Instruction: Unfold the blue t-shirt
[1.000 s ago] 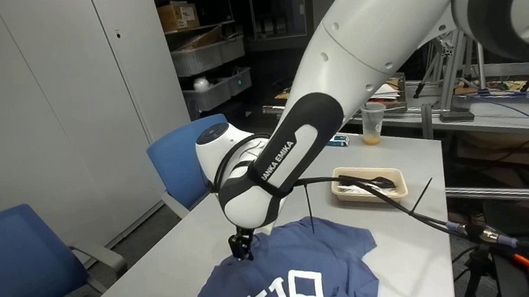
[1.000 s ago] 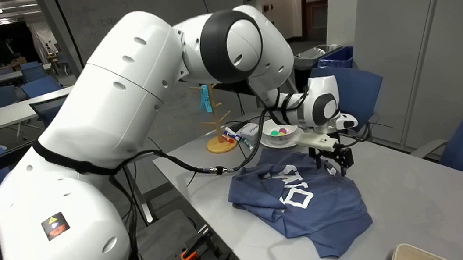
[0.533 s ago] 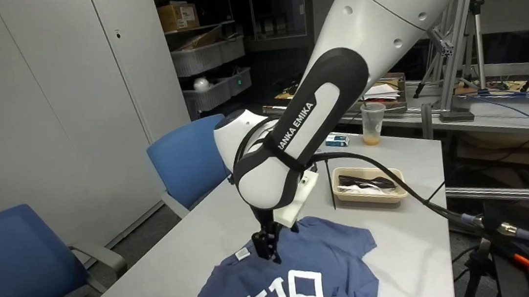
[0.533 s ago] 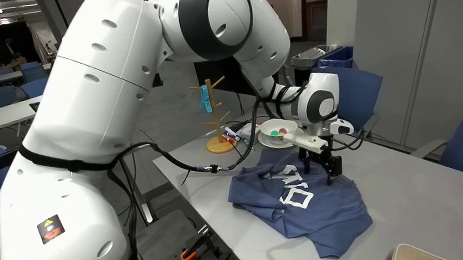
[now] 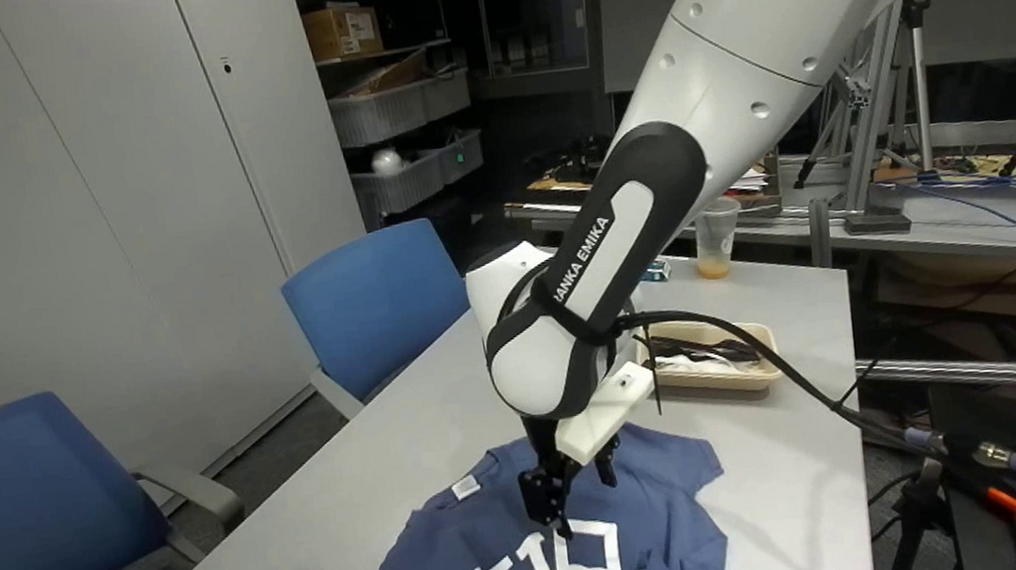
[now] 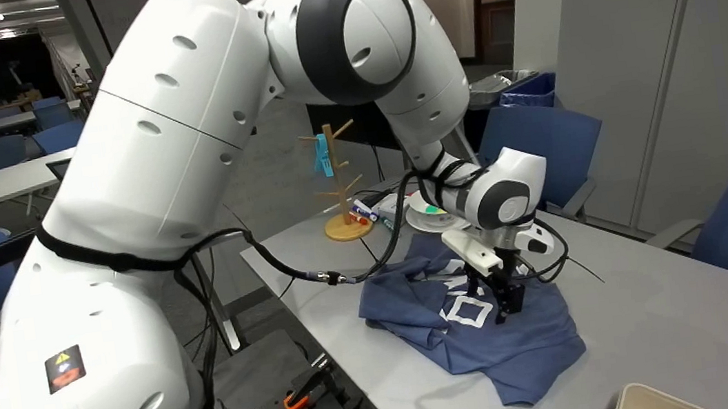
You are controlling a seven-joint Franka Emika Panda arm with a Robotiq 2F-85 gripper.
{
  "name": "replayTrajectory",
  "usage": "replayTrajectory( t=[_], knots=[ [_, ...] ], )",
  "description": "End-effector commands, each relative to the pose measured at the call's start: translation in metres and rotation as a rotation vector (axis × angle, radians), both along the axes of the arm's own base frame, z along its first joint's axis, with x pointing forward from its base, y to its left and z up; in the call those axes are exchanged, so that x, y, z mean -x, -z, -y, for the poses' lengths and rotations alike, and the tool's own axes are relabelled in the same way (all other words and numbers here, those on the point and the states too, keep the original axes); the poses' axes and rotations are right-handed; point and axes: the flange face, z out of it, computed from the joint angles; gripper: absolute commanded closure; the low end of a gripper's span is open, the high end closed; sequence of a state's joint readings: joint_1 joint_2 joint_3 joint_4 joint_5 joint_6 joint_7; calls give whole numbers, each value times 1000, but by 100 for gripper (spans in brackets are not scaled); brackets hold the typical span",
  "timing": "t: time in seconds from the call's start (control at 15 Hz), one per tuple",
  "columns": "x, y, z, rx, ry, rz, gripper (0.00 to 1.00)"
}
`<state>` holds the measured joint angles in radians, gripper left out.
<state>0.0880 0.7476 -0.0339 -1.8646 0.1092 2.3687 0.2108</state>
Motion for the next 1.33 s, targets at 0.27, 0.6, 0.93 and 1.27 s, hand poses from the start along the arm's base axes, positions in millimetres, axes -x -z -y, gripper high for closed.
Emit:
replayTrajectory(
  t=[0.27,0.6,0.93,1.27],
  knots=[
    [-21,33,30,-33,144,95,0],
    [-41,44,27,-18,113,130,0],
    [-79,41,21,71,-3,213,0],
    [-115,43,21,188,-127,270,0]
  ],
)
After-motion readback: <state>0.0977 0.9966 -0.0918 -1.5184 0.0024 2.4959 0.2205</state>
